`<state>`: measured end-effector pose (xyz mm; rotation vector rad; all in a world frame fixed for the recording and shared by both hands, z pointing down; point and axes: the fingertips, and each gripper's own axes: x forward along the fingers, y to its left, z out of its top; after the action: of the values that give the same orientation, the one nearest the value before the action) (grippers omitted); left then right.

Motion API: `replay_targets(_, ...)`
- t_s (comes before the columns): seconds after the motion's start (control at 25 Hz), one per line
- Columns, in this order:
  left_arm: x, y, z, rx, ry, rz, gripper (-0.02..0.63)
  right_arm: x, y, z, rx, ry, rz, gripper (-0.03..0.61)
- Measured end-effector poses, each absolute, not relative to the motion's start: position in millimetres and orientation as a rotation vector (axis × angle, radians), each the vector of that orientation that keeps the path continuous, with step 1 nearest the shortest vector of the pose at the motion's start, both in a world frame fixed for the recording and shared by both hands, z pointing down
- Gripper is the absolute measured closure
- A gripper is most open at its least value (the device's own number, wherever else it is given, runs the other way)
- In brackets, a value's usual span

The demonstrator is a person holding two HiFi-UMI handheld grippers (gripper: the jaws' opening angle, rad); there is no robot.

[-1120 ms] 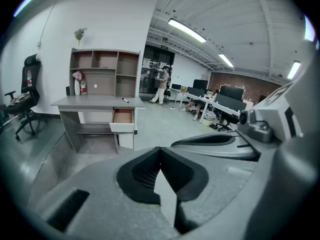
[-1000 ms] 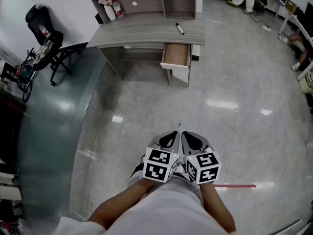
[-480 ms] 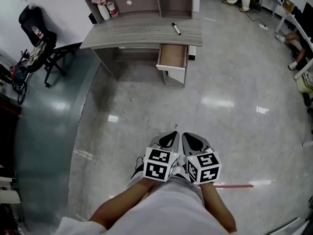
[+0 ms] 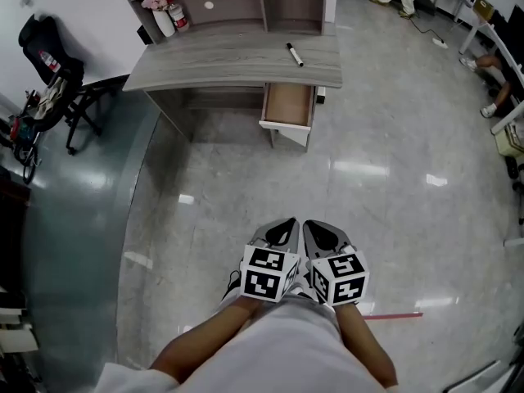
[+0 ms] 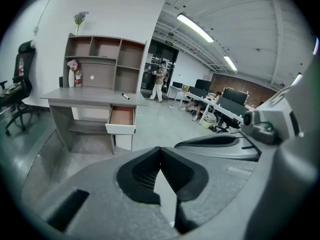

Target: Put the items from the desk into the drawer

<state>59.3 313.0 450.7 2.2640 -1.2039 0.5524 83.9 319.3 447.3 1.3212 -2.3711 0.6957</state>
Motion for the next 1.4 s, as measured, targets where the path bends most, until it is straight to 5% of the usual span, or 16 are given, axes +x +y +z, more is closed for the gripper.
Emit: replay_targets(1.4, 0, 99, 447, 2.333, -1.061, 0.516, 0.610, 28, 105, 441, 1.480, -2.233, 0.700, 0.577)
